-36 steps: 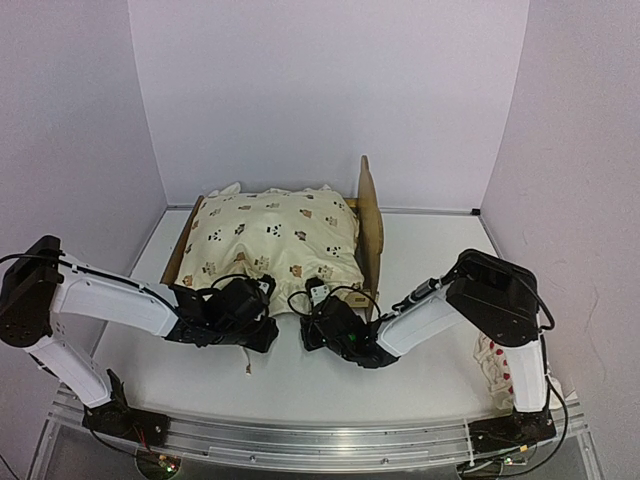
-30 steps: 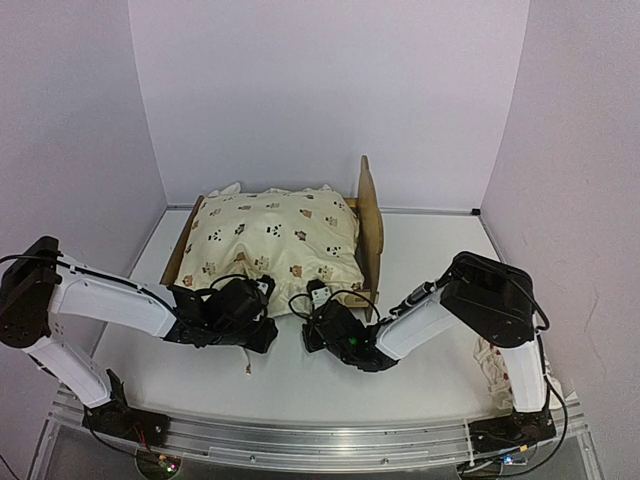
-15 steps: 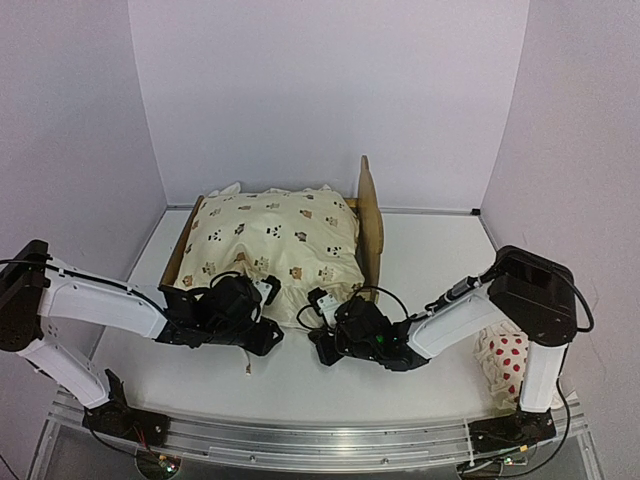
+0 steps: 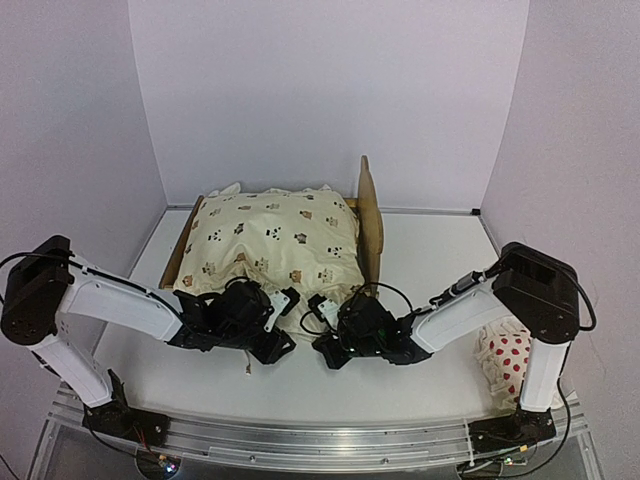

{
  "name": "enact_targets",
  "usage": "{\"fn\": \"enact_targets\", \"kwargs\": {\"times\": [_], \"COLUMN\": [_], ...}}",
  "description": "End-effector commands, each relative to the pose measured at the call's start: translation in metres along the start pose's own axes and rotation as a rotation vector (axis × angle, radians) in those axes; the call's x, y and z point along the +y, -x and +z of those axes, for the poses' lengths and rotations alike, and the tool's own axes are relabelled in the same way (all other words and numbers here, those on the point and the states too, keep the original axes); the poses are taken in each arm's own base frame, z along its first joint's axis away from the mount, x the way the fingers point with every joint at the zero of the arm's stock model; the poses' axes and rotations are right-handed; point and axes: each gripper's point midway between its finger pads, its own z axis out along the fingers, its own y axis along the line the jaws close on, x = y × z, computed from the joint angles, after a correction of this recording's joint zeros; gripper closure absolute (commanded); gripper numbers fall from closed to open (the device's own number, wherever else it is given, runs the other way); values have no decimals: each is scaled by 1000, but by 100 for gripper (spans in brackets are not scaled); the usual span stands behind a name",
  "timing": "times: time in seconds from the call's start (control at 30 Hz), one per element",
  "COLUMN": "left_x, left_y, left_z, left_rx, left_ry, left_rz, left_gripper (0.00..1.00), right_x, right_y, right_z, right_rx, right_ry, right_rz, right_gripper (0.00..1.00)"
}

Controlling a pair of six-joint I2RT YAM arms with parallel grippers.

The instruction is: Set up the pet bed

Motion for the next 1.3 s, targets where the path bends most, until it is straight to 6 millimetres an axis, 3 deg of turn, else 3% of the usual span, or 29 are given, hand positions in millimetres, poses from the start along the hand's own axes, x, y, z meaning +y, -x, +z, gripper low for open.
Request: {"fn": "enact_targets", "kwargs": {"times": [0.0, 0.3, 0.93, 1.27], "left_x": [-6, -6, -9, -16], "left_y": [23, 23, 20, 10], "left_z": [7, 14, 68, 83], "left_rx": [-92, -167, -70, -15], "left_ry": [-18, -10, 21, -36], "left_rz": [153, 388, 756, 805], "left_gripper": [54, 51, 54, 67], "right_x": [12, 9, 19, 20], "right_y": [10, 18, 44, 52], "right_z": [-12, -22, -29, -29], "right_rx": [21, 62, 63, 52], "right_ry": [113, 266, 384, 389], "right_rz": [10, 105, 124, 135], "right_gripper": [100, 100, 100, 100]}}
